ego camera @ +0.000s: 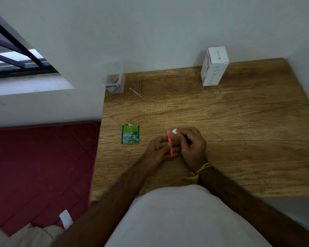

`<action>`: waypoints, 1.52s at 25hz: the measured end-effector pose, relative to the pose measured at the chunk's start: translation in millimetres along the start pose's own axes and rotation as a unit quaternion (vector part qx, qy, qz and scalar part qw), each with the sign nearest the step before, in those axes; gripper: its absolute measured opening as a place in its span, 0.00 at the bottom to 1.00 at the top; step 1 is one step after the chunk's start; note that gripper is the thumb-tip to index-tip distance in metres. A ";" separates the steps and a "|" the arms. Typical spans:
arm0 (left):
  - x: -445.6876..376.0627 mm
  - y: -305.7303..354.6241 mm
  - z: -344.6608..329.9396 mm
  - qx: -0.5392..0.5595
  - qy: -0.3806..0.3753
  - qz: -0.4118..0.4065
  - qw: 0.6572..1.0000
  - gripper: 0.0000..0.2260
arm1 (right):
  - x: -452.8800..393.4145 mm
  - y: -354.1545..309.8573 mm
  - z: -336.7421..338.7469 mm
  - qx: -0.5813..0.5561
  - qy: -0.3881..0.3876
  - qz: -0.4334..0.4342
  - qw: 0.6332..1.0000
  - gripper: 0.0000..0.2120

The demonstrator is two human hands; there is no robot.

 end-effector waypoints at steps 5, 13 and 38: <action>-1.5 -5.1 0.6 0.002 -0.002 -0.011 1.000 0.12 | -3.5 -5.5 -10.8 0.051 -0.048 0.057 0.996 0.10; -1.0 -6.7 3.9 -0.036 -0.011 -0.040 0.998 0.11 | -3.0 -2.6 -20.3 0.121 -0.084 0.091 0.985 0.13; -0.4 -8.8 1.6 -0.020 -0.010 -0.048 0.999 0.11 | 0.7 -0.1 -18.4 0.118 -0.109 0.108 0.981 0.14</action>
Point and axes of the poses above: each hand's wrist, its own x-axis away from the middle knuckle, its own z-axis out of the back of the hand, y = z × x, the point moved 4 cm from there along -x, towards the middle knuckle, and after that the axes turned 14 degrees about -z, right-handed, at the moved point
